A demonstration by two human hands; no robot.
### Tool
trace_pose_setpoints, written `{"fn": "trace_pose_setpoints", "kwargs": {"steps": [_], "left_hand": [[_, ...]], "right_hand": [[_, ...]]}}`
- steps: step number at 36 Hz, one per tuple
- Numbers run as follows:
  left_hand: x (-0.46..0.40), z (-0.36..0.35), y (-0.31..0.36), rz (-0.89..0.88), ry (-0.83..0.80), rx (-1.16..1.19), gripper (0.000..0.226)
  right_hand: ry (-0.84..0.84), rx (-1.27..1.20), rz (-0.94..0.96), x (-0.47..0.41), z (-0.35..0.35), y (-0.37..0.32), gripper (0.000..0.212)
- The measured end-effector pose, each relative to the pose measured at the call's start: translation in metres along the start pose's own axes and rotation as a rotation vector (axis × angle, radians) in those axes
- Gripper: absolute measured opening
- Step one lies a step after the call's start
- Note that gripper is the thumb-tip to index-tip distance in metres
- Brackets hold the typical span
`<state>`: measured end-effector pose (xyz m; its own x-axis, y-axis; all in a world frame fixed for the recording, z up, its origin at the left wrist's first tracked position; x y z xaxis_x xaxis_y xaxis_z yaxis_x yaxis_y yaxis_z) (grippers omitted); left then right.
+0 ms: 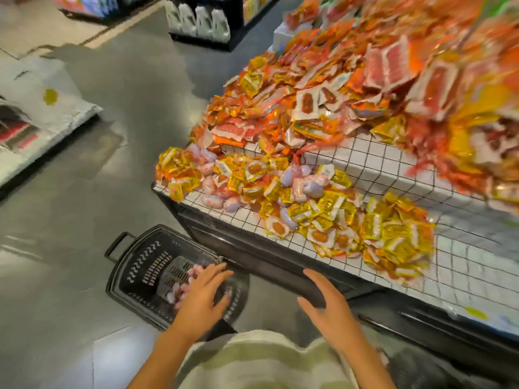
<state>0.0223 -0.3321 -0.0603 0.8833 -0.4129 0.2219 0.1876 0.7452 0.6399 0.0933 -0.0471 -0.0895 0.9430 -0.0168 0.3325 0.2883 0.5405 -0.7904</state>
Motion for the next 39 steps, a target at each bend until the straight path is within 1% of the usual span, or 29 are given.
{"fn": "trace_pose_setpoints", "kwargs": {"steps": [6,9,15,21,24,26,28,31,36,39], "left_hand": [[-0.03,-0.045,0.064,-0.123,-0.155,-0.154,0.048],[-0.047,-0.055,0.092,-0.189,-0.178,-0.152,0.049],[-0.091,-0.07,0.146,-0.321,-0.258,-0.15,0.048],[-0.14,-0.073,0.208,-0.561,-0.25,-0.13,0.045],[-0.164,-0.078,0.232,-0.604,-0.245,-0.118,0.049],[-0.18,-0.082,0.243,-0.622,-0.242,-0.127,0.051],[-0.194,-0.089,0.251,-0.661,-0.231,-0.141,0.05],[-0.212,-0.096,0.267,-0.727,-0.226,-0.171,0.05],[-0.227,-0.104,0.274,-0.677,-0.23,-0.263,0.051],[-0.229,-0.108,0.276,-0.677,-0.19,-0.296,0.05]], "right_hand": [[0.117,0.01,-0.098,0.044,0.046,0.056,0.059],[0.15,-0.008,-0.141,0.059,0.062,0.075,0.06],[0.289,-0.074,-0.196,0.077,0.097,0.099,0.06],[0.494,-0.09,-0.2,0.084,0.143,0.103,0.057],[0.56,-0.08,-0.204,0.081,0.164,0.099,0.057],[0.587,-0.088,-0.199,0.076,0.176,0.097,0.054],[0.61,-0.094,-0.198,0.069,0.19,0.094,0.053],[0.626,-0.115,-0.194,0.052,0.212,0.087,0.056],[0.562,-0.16,-0.194,0.009,0.242,0.09,0.069],[0.506,-0.214,-0.203,-0.027,0.257,0.097,0.079]]}}
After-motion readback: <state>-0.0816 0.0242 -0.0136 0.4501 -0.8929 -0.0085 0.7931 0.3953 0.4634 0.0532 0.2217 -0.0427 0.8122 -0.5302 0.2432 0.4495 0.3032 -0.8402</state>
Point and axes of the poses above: each hand's wrist, its own x-axis away from the middle knuckle, its own z-axis out of the back of the hand, y = z × x, the point moved 7 cm from there along -x, towards the middle knuckle, and after that the axes turned 4 degrees about -y, right-handed, at the moved point
